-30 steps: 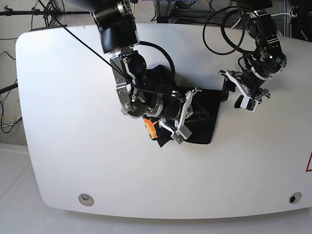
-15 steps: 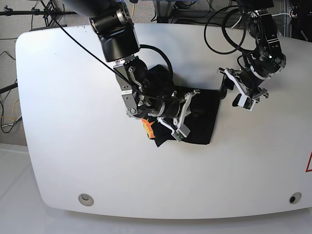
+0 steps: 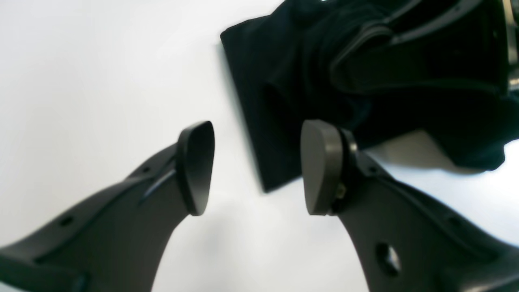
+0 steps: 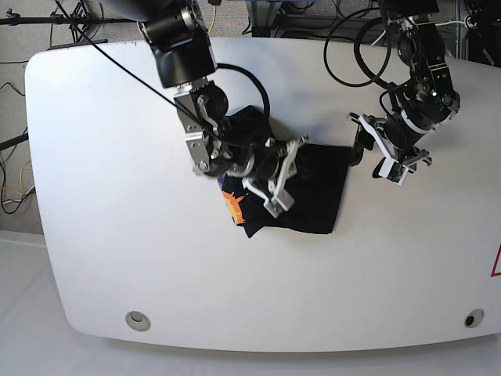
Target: Fold the T-shirt properly
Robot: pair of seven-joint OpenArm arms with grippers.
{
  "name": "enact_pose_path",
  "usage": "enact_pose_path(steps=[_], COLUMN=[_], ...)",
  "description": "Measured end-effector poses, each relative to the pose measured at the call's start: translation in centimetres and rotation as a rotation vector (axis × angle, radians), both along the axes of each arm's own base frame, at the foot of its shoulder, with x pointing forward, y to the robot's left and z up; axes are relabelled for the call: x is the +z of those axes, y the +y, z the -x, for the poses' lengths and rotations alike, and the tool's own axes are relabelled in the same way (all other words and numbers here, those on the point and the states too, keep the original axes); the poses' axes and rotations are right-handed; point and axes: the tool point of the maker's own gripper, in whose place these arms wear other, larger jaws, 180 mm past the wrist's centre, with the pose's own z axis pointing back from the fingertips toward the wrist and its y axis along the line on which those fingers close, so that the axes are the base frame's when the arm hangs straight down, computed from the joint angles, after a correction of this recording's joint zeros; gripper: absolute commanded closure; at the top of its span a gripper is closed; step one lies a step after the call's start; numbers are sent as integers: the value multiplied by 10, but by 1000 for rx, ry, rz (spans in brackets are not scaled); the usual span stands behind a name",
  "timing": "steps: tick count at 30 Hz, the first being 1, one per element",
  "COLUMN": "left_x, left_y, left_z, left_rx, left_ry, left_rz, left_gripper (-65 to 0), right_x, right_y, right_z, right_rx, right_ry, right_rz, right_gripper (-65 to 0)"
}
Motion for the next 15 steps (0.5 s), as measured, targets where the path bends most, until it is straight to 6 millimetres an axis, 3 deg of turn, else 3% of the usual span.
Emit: enact_pose_path(steps=[3,6,15], left_x=[-8,-5,-4], left_y=[11,20,36], left_z=[-1,-3,-1], left_rx=[20,23,71], left_ry=[63,77,80], left_rz=[-42,-64,-71], left_gripper=[-313,-313,-313], right_x=[-28,-29,11], right_y=[-9,-8,-6], right_z=[26,33,4], right_rx=[35,44,12], right_ry=[79,88,-45], right_rz=[80,67,32], right_gripper=[-25,-25,-26])
